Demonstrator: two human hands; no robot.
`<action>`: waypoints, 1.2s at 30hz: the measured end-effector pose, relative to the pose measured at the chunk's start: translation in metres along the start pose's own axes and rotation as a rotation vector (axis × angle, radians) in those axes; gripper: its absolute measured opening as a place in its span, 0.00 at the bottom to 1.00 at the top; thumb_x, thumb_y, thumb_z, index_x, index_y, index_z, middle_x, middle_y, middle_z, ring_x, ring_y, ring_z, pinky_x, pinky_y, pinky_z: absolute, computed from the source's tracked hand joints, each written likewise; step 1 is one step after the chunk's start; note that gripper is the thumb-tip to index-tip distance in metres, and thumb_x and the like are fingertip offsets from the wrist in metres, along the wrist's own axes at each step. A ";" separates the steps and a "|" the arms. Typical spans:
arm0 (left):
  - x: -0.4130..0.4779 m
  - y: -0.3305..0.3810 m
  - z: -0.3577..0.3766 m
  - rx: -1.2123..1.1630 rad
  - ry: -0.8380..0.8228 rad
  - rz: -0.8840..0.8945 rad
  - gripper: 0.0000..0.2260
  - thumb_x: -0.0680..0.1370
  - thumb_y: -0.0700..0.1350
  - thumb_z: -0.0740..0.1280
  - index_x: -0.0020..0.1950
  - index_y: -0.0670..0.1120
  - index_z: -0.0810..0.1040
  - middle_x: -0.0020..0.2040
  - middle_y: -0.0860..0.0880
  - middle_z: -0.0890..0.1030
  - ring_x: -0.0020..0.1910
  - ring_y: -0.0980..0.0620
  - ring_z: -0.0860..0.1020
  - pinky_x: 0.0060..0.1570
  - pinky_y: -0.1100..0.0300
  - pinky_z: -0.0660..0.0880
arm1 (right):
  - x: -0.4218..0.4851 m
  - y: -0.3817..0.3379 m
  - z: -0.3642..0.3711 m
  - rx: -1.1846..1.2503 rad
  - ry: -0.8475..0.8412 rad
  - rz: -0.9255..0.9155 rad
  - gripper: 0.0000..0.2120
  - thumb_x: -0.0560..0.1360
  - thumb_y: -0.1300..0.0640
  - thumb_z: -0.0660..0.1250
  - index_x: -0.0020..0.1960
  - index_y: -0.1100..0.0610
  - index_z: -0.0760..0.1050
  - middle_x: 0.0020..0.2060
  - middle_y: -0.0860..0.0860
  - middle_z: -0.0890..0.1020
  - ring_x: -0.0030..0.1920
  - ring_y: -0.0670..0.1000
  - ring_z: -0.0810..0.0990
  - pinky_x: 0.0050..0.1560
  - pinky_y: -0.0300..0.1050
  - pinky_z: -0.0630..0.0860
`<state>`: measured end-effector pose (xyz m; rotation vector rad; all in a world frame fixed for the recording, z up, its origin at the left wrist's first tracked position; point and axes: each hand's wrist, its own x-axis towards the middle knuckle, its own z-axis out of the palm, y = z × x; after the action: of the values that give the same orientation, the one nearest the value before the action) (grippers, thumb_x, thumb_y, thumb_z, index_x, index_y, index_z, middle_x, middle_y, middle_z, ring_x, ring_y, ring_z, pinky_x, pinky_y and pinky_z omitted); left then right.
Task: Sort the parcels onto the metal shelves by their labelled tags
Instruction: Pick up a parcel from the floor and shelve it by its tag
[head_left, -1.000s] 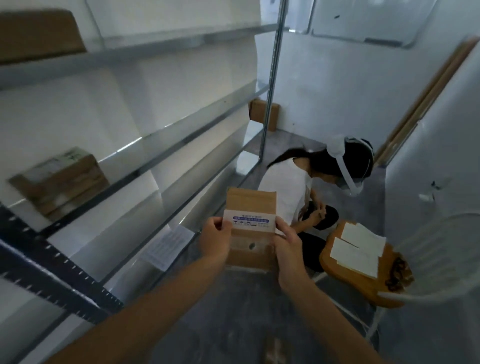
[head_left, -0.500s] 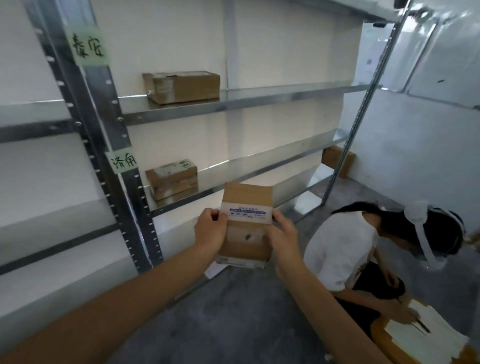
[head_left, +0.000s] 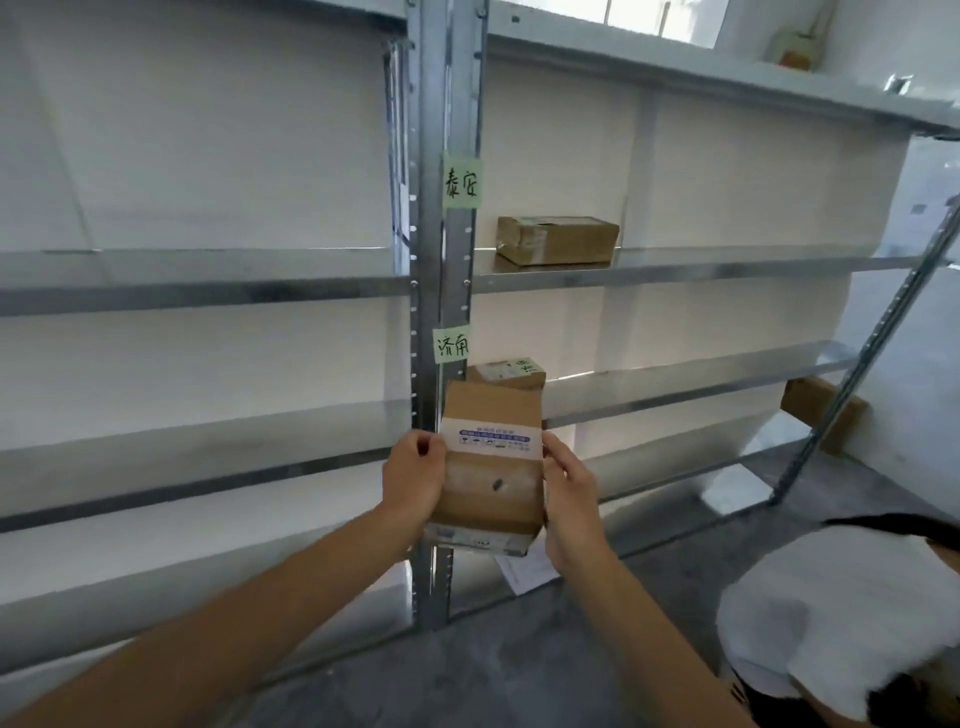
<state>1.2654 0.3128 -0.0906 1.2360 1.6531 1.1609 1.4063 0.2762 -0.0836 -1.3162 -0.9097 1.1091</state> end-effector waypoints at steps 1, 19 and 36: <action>-0.002 -0.004 -0.019 -0.007 0.014 0.000 0.09 0.81 0.48 0.56 0.55 0.45 0.72 0.51 0.48 0.75 0.49 0.51 0.73 0.50 0.57 0.70 | -0.008 0.000 0.016 -0.010 -0.025 -0.005 0.16 0.81 0.58 0.51 0.54 0.47 0.77 0.50 0.49 0.81 0.47 0.45 0.79 0.39 0.38 0.77; -0.058 -0.072 -0.242 -0.120 0.169 -0.070 0.10 0.80 0.48 0.60 0.57 0.45 0.75 0.54 0.48 0.77 0.50 0.50 0.75 0.50 0.58 0.72 | -0.136 0.020 0.186 -0.004 -0.221 0.016 0.18 0.80 0.64 0.55 0.65 0.50 0.73 0.56 0.51 0.78 0.51 0.47 0.77 0.48 0.43 0.77; -0.064 -0.092 -0.313 -0.171 0.281 -0.111 0.12 0.79 0.48 0.62 0.58 0.44 0.75 0.54 0.47 0.79 0.53 0.47 0.78 0.58 0.48 0.77 | -0.150 0.028 0.251 -0.002 -0.366 0.051 0.17 0.80 0.63 0.56 0.64 0.49 0.73 0.56 0.47 0.77 0.61 0.51 0.73 0.65 0.56 0.72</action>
<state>0.9651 0.1700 -0.0796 0.8942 1.7575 1.4242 1.1233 0.1969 -0.0781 -1.1623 -1.1481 1.4180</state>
